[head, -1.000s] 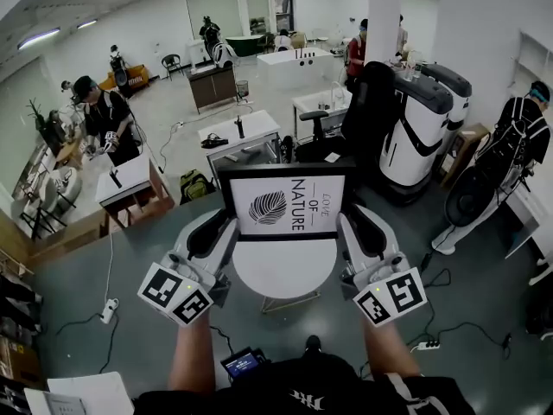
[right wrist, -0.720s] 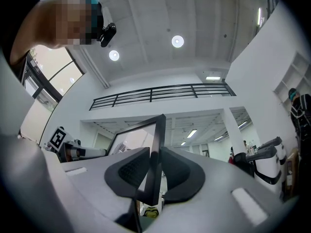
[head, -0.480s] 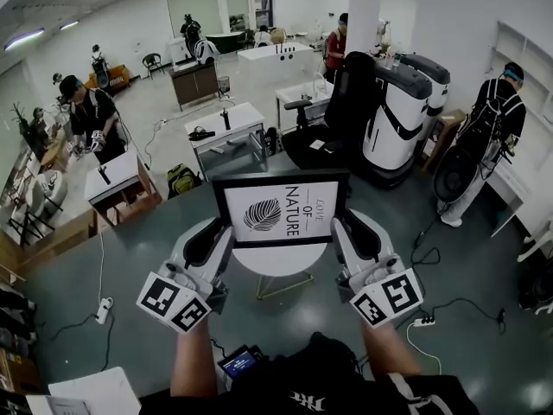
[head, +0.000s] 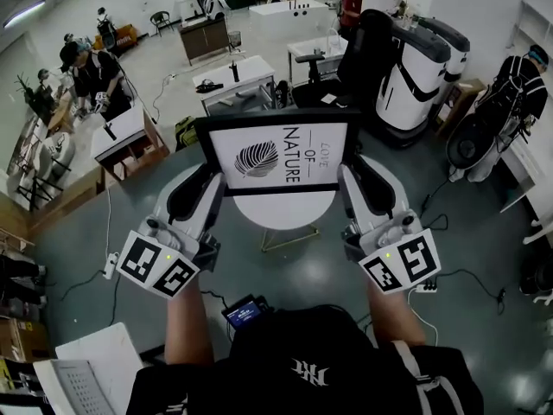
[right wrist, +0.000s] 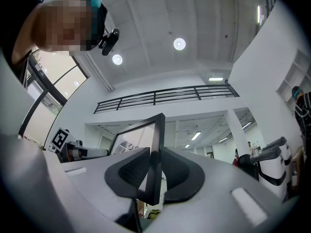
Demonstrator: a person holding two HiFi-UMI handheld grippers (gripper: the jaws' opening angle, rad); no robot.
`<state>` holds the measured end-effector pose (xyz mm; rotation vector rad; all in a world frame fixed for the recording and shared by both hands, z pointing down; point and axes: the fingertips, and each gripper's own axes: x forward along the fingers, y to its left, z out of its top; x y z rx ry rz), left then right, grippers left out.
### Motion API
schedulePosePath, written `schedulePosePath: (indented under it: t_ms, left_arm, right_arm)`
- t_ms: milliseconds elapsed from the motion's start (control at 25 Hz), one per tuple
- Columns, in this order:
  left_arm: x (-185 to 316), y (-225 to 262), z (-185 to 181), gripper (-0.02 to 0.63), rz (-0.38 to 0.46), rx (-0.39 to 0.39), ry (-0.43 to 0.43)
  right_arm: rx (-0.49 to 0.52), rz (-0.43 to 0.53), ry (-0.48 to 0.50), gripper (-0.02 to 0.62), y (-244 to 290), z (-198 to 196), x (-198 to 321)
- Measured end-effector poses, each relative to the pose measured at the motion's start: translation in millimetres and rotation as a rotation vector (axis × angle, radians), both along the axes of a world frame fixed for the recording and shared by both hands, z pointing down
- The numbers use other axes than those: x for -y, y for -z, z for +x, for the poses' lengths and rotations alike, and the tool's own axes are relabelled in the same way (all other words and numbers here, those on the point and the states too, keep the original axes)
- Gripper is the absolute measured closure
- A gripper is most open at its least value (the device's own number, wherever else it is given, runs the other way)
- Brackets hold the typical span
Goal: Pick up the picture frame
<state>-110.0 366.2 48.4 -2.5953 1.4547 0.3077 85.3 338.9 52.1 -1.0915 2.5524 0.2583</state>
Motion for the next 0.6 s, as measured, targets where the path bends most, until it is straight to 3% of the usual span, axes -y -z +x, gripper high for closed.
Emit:
schedulePosePath:
  t_ms: [600]
  left_arm:
    - [8.7,-2.1,0.9,0.528,-0.053,0.028,0.025]
  right_arm:
    - [0.039,-0.061,0.053,0.525,-12.6,-1.0,8.3]
